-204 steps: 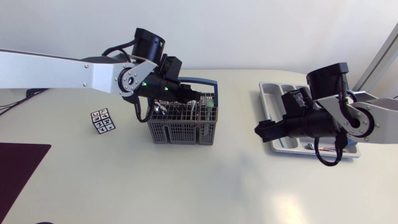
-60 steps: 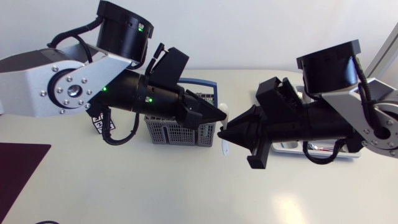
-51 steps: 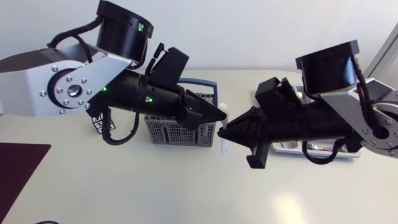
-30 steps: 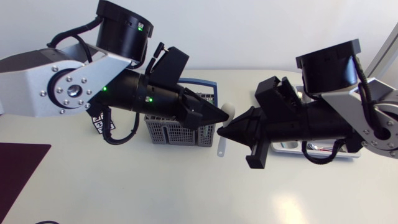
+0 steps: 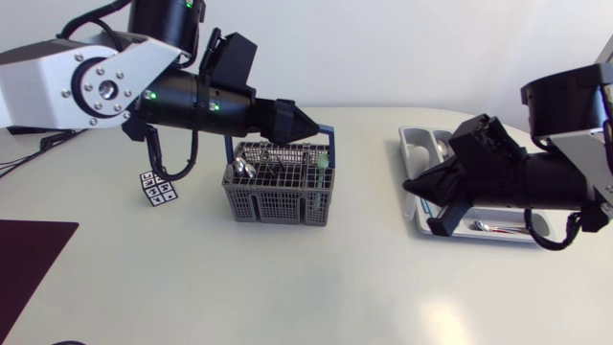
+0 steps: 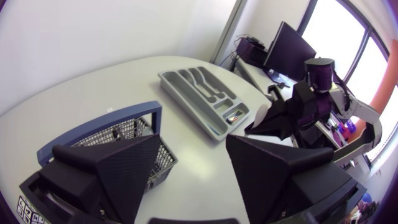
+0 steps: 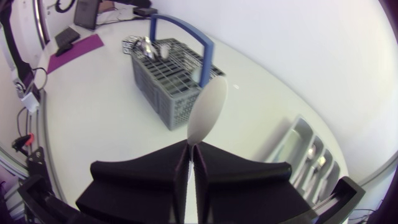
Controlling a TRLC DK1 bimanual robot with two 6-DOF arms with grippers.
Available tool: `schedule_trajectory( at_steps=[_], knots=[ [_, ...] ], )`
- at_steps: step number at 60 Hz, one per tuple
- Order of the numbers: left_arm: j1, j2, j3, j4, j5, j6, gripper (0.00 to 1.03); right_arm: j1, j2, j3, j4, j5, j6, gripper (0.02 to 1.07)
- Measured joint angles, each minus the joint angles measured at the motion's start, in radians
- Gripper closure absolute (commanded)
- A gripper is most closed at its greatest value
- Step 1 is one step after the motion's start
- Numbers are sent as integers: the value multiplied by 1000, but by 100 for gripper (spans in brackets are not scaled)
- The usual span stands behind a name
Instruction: Transfer all utensils from the basket to the drawer tray.
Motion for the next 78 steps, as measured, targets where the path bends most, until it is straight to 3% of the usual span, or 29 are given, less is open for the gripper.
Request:
schedule_trajectory(
  at_steps=[9,27,57,61,73,78],
  knots=[
    [1,39,3,-55,-68,0,26,-177,2,-97,102,145,-159,101],
    [1,92,33,-137,-143,1,26,-449,158,-185,346,257,-399,101],
    [14,101,43,-224,-180,1,26,-591,472,-228,749,420,-575,99],
    [14,103,45,-228,-183,1,26,-591,498,-235,776,430,-584,90],
    [13,106,45,-246,-196,1,26,-587,507,-291,798,438,-608,39],
    [13,109,49,-258,-203,1,26,-584,469,-309,807,438,-615,31]
  ],
)
